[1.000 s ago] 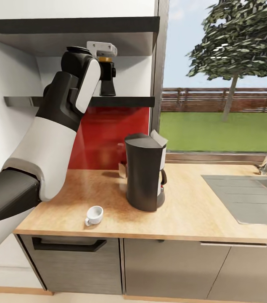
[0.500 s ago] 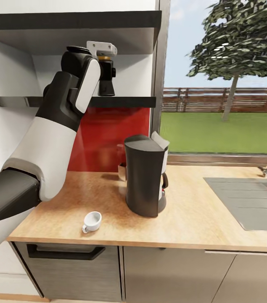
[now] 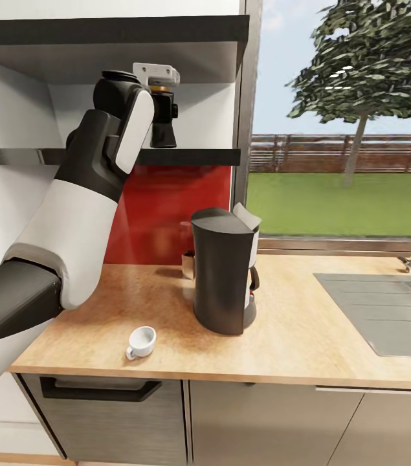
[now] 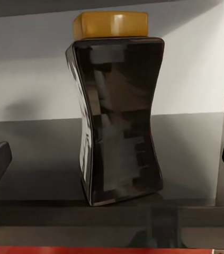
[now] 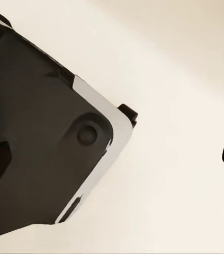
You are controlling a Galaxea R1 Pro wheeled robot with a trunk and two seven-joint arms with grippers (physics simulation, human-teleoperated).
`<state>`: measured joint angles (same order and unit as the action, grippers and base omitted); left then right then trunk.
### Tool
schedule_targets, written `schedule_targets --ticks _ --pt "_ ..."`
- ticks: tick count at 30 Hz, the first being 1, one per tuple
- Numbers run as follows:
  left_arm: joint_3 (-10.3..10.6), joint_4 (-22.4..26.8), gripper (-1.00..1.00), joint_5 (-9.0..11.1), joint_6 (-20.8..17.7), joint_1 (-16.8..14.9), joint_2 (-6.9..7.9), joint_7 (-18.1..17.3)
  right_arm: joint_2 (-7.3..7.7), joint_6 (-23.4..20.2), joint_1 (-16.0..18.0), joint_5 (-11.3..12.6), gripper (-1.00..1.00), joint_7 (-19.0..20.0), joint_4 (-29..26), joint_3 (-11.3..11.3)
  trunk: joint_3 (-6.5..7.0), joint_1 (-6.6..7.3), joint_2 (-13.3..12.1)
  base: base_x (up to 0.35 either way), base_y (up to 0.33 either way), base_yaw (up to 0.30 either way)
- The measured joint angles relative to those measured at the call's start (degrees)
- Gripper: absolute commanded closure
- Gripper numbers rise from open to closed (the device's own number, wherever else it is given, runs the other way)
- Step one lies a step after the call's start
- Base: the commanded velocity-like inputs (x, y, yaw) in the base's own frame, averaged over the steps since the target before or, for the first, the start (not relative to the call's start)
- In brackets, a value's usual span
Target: Set up a coffee station on the kitchen countertop: keep the coffee maker on the countertop, move the bottle of coffee from the kitchen shelf to the counter next to the coffee maker, place a paper coffee filter on top of the coffee maker, put the saucer next to the coffee maker with the coffee cup on the saucer, and place the electric kettle next to the coffee maker.
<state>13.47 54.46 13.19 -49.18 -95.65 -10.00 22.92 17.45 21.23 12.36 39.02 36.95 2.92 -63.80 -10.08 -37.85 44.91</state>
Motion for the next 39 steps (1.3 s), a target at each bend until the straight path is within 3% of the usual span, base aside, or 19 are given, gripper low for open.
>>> schedule_targets --ticks 6,10,22,30,39 --pt "-0.01 0.16 -1.0 0.04 0.0 0.0 0.0 0.0 -3.77 0.11 -2.11 -4.63 -1.0 -12.11 -0.02 -0.18 0.0 0.01 0.0 0.035 0.0 0.0" --pt "0.0 0.25 -1.0 0.01 -0.01 0.0 0.0 -0.02 -4.51 0.08 -2.36 -5.41 -1.0 -13.98 -0.01 -0.16 0.0 0.02 0.0 0.17 0.0 0.0" --pt "0.0 0.42 -1.0 0.01 -0.01 0.0 0.0 0.0 -4.85 0.06 -2.48 -5.78 -1.0 -14.85 -0.01 -0.16 0.0 0.02 0.0 0.102 0.0 0.0" --pt "-2.02 0.53 -1.0 0.05 0.0 0.0 0.0 0.03 -4.86 0.06 -2.48 -5.79 -1.0 -14.86 -0.01 -0.14 0.0 0.0 0.0 0.023 0.0 0.0" --pt "-2.81 1.79 -1.0 0.01 -0.01 0.0 0.0 -0.02 -4.86 0.06 -2.48 -5.79 -1.0 -14.87 -0.01 -0.14 0.0 0.02 0.0 0.094 0.0 0.0"
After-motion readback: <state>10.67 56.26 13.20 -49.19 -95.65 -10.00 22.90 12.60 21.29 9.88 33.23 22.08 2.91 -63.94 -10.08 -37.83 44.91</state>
